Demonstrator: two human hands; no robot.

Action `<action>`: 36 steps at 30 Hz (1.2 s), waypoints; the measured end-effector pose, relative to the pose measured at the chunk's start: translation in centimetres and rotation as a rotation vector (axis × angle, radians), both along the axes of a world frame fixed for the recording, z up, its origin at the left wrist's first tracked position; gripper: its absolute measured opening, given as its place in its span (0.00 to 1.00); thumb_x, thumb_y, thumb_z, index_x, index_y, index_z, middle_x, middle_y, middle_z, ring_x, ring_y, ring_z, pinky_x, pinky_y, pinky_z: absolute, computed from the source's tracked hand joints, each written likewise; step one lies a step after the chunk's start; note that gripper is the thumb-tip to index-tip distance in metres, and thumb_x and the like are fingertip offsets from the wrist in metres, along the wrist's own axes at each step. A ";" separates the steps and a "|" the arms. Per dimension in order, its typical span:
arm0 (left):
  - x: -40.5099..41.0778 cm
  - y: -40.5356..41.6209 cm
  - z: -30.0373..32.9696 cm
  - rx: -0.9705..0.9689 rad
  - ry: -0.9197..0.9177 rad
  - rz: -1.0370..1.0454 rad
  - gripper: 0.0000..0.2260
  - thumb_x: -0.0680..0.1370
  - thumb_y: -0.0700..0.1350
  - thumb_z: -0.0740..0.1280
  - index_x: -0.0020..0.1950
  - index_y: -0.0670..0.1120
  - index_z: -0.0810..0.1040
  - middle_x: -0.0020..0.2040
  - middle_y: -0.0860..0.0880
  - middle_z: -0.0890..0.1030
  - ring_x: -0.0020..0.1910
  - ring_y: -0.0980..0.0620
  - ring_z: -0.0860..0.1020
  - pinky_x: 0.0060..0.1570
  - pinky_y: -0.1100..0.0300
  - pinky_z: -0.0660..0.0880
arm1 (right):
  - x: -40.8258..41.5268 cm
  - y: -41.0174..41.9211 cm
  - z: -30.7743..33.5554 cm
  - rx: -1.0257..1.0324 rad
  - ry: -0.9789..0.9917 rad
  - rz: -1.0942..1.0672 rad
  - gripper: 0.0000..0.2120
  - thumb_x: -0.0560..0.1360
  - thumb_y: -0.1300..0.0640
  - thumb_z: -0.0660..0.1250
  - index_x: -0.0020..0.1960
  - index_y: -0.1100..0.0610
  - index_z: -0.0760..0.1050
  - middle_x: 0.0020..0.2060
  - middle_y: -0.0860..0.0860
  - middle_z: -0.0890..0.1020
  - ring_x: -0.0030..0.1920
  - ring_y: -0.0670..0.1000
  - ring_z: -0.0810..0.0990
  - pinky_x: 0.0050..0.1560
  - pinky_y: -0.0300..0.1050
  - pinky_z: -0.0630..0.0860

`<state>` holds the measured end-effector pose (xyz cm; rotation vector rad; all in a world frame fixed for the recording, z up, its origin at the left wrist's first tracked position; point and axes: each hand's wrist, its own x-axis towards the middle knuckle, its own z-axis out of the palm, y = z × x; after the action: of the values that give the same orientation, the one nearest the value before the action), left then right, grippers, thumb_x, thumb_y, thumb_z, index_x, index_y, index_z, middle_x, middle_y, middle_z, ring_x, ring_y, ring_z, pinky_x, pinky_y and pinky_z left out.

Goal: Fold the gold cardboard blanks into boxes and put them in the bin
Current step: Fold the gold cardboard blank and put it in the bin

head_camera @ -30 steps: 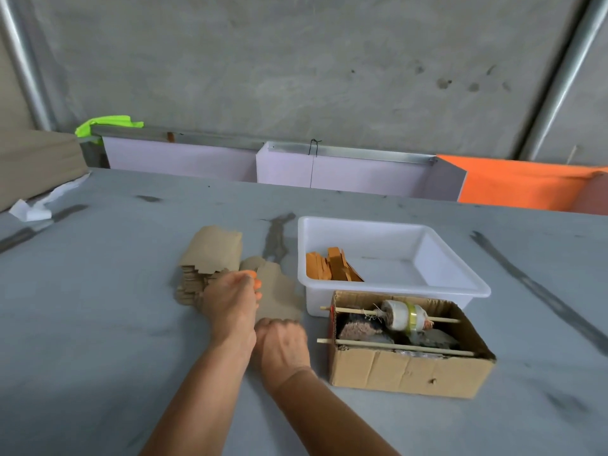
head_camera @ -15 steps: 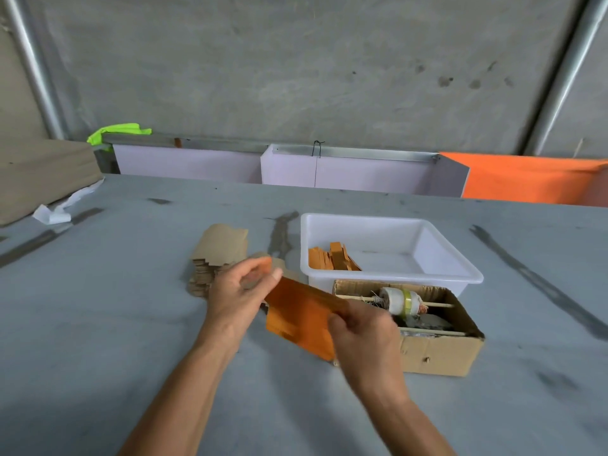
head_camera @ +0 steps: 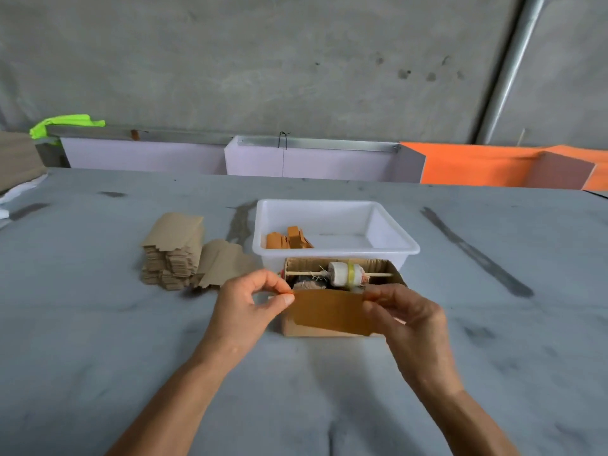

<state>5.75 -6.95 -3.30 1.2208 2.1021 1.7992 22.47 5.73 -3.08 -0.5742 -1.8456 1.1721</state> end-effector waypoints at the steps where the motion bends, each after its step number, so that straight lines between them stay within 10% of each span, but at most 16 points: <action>1: 0.5 -0.2 -0.4 -0.015 0.123 0.009 0.11 0.69 0.33 0.73 0.35 0.49 0.80 0.36 0.54 0.82 0.39 0.60 0.79 0.44 0.72 0.71 | 0.5 0.2 -0.4 0.147 -0.017 -0.042 0.13 0.69 0.68 0.72 0.38 0.50 0.82 0.35 0.45 0.83 0.40 0.43 0.80 0.40 0.35 0.74; 5: 2.1 -1.2 -3.3 -0.122 0.664 -0.075 0.11 0.63 0.28 0.73 0.34 0.42 0.76 0.34 0.50 0.78 0.38 0.53 0.74 0.41 0.58 0.71 | 2.9 0.9 -3.4 0.703 -0.241 -0.061 0.11 0.64 0.69 0.77 0.36 0.55 0.81 0.35 0.43 0.81 0.37 0.46 0.80 0.41 0.42 0.72; 11: 3.8 -1.7 -5.5 -0.288 0.916 -0.233 0.06 0.65 0.38 0.76 0.35 0.46 0.81 0.35 0.50 0.76 0.36 0.49 0.76 0.41 0.62 0.69 | 4.7 0.6 -6.6 0.845 -0.470 0.075 0.03 0.65 0.60 0.72 0.36 0.53 0.80 0.37 0.43 0.81 0.37 0.49 0.80 0.41 0.43 0.72; 26: 4.6 -0.9 -6.4 -0.478 0.283 0.003 0.05 0.69 0.50 0.75 0.36 0.51 0.83 0.44 0.63 0.73 0.51 0.60 0.70 0.58 0.59 0.66 | 3.8 -0.5 -5.5 0.271 -0.722 -0.091 0.03 0.70 0.54 0.73 0.40 0.53 0.84 0.40 0.46 0.79 0.49 0.49 0.73 0.50 0.44 0.71; 36: 4.1 0.0 -5.4 -0.713 0.134 0.151 0.14 0.63 0.56 0.77 0.26 0.54 0.73 0.49 0.64 0.69 0.56 0.57 0.66 0.55 0.60 0.61 | 2.2 1.2 -3.7 -0.010 -0.996 -0.068 0.07 0.65 0.53 0.76 0.33 0.53 0.80 0.35 0.49 0.80 0.39 0.49 0.77 0.38 0.40 0.73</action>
<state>9.80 -6.93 -8.67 1.0096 2.6144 0.8535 24.65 6.89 -6.80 -1.3887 -2.5875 0.8962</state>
